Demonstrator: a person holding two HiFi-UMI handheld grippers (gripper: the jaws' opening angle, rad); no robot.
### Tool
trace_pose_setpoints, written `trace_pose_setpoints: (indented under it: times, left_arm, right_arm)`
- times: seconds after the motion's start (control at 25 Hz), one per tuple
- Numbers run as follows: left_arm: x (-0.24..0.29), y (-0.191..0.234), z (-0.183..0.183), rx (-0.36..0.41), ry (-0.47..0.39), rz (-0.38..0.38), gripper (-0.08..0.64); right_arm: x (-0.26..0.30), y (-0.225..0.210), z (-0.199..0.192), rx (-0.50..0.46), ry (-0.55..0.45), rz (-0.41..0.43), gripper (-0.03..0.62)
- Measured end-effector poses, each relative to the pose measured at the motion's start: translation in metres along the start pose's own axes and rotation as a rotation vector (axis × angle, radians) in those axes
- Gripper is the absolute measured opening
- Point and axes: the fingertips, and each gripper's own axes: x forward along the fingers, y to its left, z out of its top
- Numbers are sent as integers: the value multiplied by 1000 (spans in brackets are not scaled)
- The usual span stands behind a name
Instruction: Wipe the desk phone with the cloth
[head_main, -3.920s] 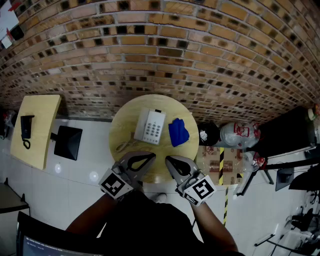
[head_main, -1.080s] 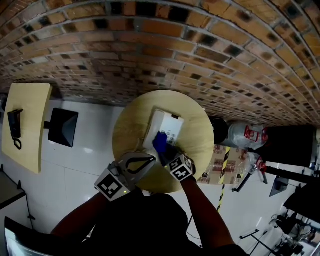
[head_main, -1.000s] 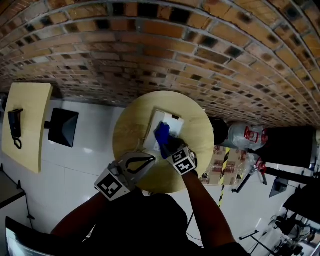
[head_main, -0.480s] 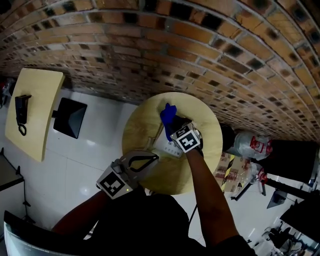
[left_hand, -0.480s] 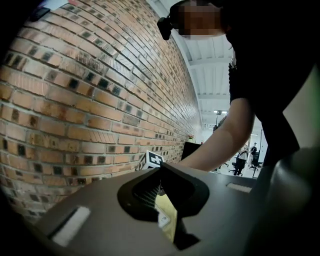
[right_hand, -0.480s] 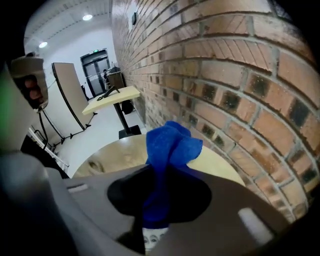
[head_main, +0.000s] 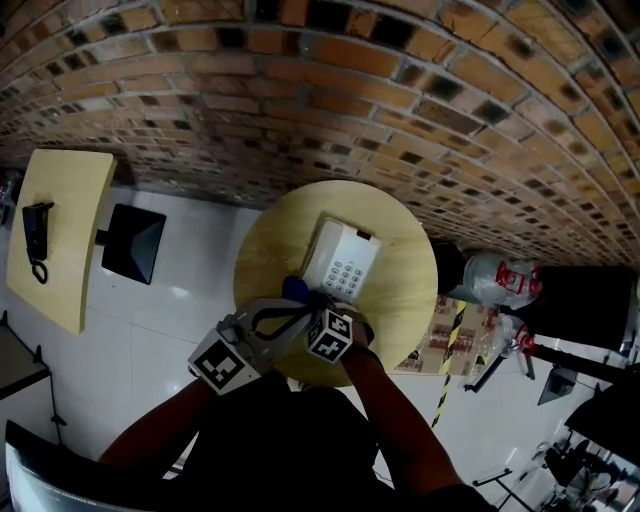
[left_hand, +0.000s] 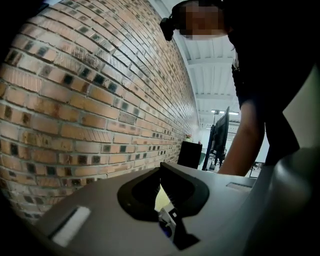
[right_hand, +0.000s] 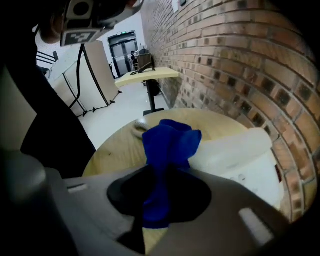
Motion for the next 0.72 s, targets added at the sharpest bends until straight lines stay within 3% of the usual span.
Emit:
trace_pose_setpoints:
  times: [0.12,0.32,0.4,0.6,0.72]
  left_arm:
    - [9,-6,-1,-11,12,-16,3]
    - [31,-21,1,-6,16,-65,3]
    - [40,-28,1,-13,17,-83,3]
    - [56,-46,0,-21,32,-116,3]
    - [55,-49,-4,-21,54,-115,3]
  right_arm:
    - [1,15,-22,58,17,28,81]
    - [-43,-26,-61,238,-40,-93,81]
    - [-64,-52,-94,320,-38,-165,81]
    - [-95,-116,-199,671,-65,-303,81]
    - [-95,-136,-232,740,-36,-341,83]
